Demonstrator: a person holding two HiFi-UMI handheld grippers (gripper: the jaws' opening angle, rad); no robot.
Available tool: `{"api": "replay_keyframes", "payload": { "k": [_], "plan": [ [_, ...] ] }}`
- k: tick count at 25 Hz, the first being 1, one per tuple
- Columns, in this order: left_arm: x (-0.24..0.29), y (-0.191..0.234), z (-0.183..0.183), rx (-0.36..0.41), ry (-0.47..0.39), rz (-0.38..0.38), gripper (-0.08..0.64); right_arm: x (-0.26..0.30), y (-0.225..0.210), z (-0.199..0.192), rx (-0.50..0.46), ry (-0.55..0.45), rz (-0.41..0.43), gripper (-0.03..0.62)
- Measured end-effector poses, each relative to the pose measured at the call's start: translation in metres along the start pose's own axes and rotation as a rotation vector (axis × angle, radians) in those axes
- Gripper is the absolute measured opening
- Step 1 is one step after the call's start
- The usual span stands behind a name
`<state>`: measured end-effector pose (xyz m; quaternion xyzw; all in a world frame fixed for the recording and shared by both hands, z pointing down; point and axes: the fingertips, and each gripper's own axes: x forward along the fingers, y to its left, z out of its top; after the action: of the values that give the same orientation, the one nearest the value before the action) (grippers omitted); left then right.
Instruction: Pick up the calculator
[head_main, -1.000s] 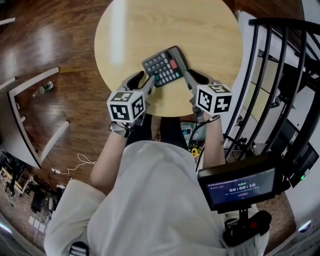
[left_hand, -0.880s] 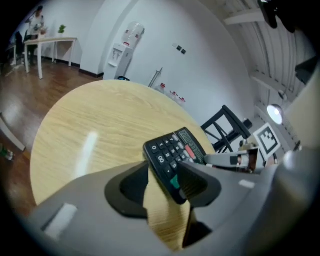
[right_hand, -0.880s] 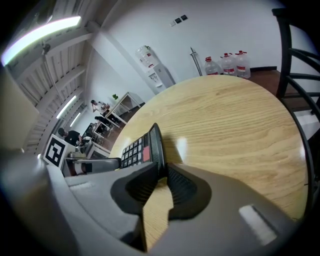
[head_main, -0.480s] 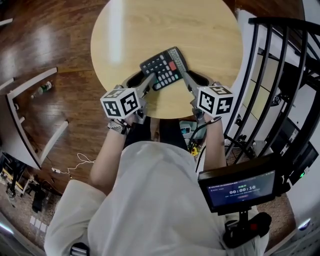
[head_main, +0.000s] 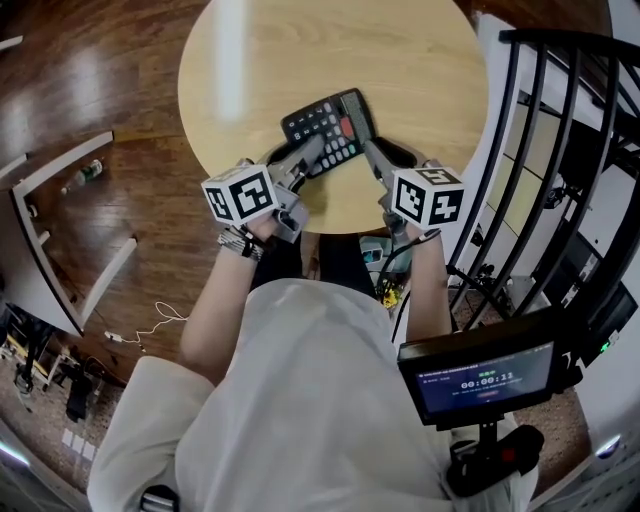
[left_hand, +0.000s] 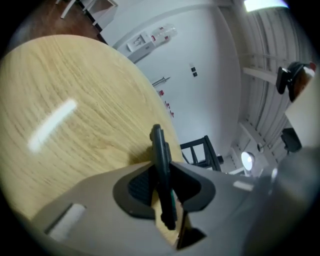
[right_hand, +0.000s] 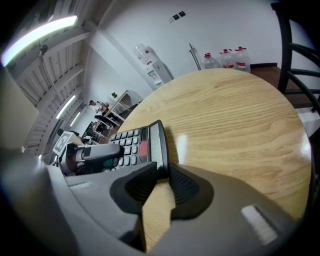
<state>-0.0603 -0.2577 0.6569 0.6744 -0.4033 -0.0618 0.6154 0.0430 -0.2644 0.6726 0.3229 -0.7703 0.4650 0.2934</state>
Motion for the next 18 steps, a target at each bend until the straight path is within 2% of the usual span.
{"api": "replay_keyframes", "payload": {
  "k": [5,9,14,18],
  "plan": [
    [0.001,-0.004,0.003,-0.013,-0.001,-0.026,0.077,0.002,0.000,-0.002,0.003,0.002,-0.006,0.072],
    [-0.001,-0.004,0.002,-0.019,-0.003,-0.016,0.075,0.003,0.000,-0.003,-0.030,0.014,-0.033,0.072],
    [-0.002,-0.005,0.008,0.018,-0.005,0.006,0.075,-0.003,-0.005,0.003,-0.062,-0.004,-0.092,0.071],
    [-0.002,-0.008,0.014,0.090,0.007,0.049,0.075,-0.014,-0.008,0.012,-0.062,-0.039,-0.126,0.072]
  ]
}}
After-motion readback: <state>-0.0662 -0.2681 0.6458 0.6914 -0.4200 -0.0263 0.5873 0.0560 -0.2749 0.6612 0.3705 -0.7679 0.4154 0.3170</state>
